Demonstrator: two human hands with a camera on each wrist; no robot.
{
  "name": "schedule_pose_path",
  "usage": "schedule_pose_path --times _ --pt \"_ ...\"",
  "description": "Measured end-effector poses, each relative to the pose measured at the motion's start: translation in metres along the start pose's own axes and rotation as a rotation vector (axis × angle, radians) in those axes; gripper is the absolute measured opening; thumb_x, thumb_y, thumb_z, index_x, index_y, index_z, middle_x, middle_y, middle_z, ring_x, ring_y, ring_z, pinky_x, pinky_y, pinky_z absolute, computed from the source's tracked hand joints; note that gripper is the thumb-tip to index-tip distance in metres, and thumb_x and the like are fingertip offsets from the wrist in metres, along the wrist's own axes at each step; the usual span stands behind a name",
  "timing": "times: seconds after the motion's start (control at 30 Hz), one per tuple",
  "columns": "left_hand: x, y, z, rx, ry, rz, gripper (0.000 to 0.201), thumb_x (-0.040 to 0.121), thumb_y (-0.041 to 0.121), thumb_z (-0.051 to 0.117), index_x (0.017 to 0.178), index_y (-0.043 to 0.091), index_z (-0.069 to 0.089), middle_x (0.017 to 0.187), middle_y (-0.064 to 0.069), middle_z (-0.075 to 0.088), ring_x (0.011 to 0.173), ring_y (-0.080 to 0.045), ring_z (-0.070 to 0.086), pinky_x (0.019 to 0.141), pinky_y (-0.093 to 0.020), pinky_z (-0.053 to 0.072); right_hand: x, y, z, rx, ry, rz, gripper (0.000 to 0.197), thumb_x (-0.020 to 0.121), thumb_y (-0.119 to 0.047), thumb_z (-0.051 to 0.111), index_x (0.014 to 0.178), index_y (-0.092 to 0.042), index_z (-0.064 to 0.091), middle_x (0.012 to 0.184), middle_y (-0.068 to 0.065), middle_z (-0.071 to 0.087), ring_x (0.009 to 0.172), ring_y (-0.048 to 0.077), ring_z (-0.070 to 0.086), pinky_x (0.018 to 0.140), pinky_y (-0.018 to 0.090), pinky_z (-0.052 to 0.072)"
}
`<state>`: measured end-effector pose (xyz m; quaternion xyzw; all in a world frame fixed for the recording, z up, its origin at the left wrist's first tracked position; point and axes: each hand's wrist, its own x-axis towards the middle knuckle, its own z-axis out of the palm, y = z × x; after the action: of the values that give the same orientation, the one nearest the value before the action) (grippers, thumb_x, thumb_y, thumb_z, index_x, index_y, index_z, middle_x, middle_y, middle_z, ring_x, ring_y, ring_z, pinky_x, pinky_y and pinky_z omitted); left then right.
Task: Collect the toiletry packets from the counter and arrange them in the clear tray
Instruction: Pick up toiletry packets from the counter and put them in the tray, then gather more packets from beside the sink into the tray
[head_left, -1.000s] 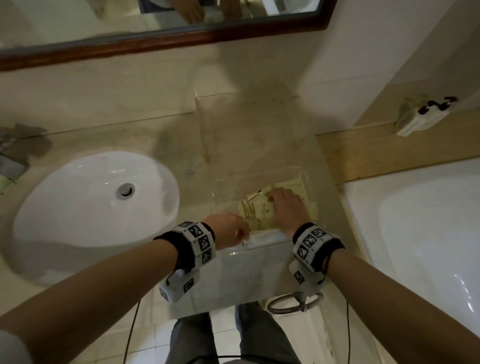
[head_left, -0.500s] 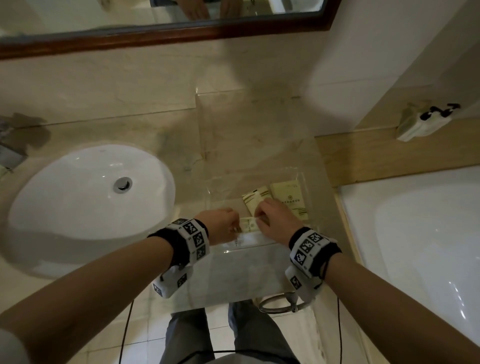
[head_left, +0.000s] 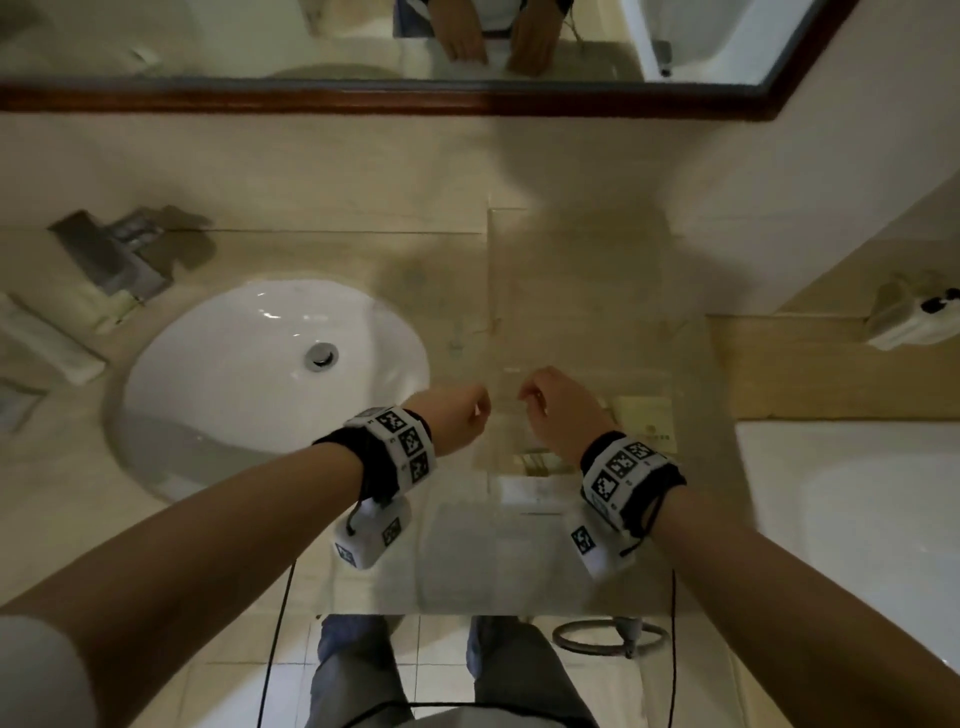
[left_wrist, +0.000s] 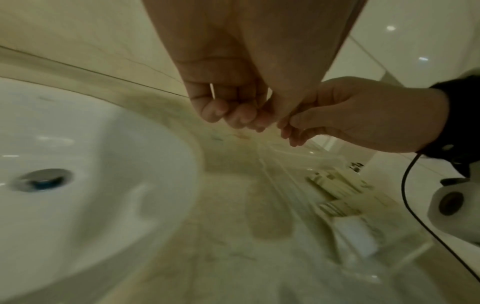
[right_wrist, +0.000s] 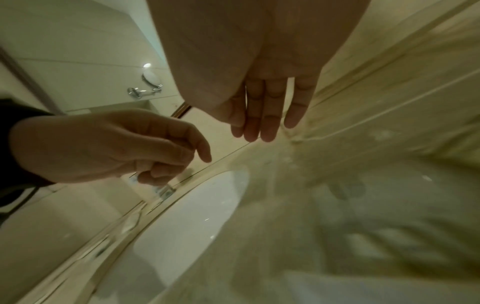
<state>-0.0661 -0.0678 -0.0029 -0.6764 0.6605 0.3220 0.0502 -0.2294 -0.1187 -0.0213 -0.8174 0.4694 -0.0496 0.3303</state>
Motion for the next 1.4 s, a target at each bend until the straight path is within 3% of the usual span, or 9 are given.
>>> schedule_pose_path --times 0.27,0.4,0.53,0.67,0.83,0.93,1.17,1.27,1.4 --pt "-0.089 -0.166 -0.023 -0.236 0.181 -0.321 0.031 0.094 0.018 0.035 0.123 0.018 0.046 0.113 -0.008 0.063 0.096 -0.027 0.059 0.082 -0.035 0.047 0.056 -0.155 0.094 0.042 -0.164 -0.183 0.016 0.092 -0.010 0.043 0.099 -0.010 0.058 0.097 0.007 0.061 0.078 0.017 0.051 0.071 0.028 0.041" --pt "-0.155 -0.279 -0.020 -0.446 0.284 -0.598 0.029 0.094 0.023 0.042 0.120 0.012 0.049 0.114 -0.011 0.062 0.095 -0.027 0.059 0.080 -0.032 0.045 0.081 -0.250 0.164 0.104 -0.293 -0.209 0.015 0.094 -0.013 0.041 0.096 -0.013 0.056 0.090 0.009 0.063 0.075 0.026 0.056 0.069 0.035 0.048" --pt "-0.226 -0.384 -0.015 -0.583 0.398 -0.789 0.029 0.093 0.021 0.044 0.117 0.008 0.053 0.114 -0.015 0.063 0.101 -0.031 0.060 0.082 -0.034 0.047 0.106 -0.339 0.236 0.194 -0.387 -0.155 0.013 0.093 -0.011 0.042 0.088 -0.016 0.053 0.088 0.006 0.061 0.069 0.018 0.054 0.062 0.023 0.044" --pt "-0.280 -0.470 -0.012 -0.530 0.467 -0.905 0.029 0.092 0.021 0.044 0.118 0.009 0.051 0.111 -0.016 0.063 0.097 -0.031 0.061 0.076 -0.031 0.044 0.130 -0.409 0.297 0.200 -0.376 -0.050 0.011 0.093 -0.016 0.044 0.092 -0.012 0.054 0.090 0.005 0.059 0.081 0.022 0.054 0.071 0.030 0.041" --pt "-0.311 -0.540 -0.001 -0.247 0.287 -1.036 0.052 0.083 0.020 0.060 0.133 0.015 0.044 0.130 -0.015 0.044 0.120 -0.035 0.040 0.097 -0.042 0.038 0.160 -0.462 0.340 0.180 -0.303 0.106 0.021 0.096 -0.018 0.040 0.106 -0.004 0.052 0.096 0.010 0.050 0.093 0.028 0.052 0.073 0.030 0.034" --pt "-0.311 -0.559 0.003 -0.167 0.211 -1.013 0.057 0.081 0.030 0.065 0.132 0.020 0.044 0.130 -0.012 0.042 0.120 -0.033 0.038 0.098 -0.041 0.036 0.176 -0.475 0.354 0.143 -0.226 0.167 0.027 0.093 -0.015 0.041 0.113 -0.002 0.054 0.114 0.017 0.059 0.101 0.034 0.056 0.078 0.033 0.039" --pt "-0.303 -0.576 -0.008 -0.069 0.130 -0.893 0.056 0.079 0.036 0.065 0.125 0.012 0.044 0.130 -0.014 0.039 0.120 -0.034 0.036 0.099 -0.040 0.034 0.206 -0.477 0.348 -0.034 0.122 0.320 0.040 0.086 -0.011 0.050 0.125 -0.005 0.044 0.135 0.018 0.043 0.127 0.034 0.036 0.101 0.042 0.030" --pt "-0.297 -0.578 -0.019 -0.110 0.077 -0.849 0.048 0.084 0.037 0.059 0.121 0.010 0.045 0.126 -0.013 0.050 0.121 -0.033 0.040 0.101 -0.040 0.033 0.220 -0.471 0.343 -0.144 0.069 0.346 0.038 0.090 -0.020 0.049 0.124 -0.004 0.045 0.134 0.018 0.046 0.128 0.034 0.034 0.103 0.045 0.028" --pt "-0.288 -0.575 -0.032 -0.411 0.187 -0.752 0.043 0.087 0.026 0.058 0.122 0.006 0.044 0.122 -0.020 0.056 0.108 -0.034 0.054 0.088 -0.036 0.043 0.229 -0.462 0.339 -0.295 -0.072 0.297 0.035 0.088 -0.026 0.049 0.116 -0.005 0.051 0.126 0.018 0.052 0.123 0.033 0.037 0.101 0.043 0.027"
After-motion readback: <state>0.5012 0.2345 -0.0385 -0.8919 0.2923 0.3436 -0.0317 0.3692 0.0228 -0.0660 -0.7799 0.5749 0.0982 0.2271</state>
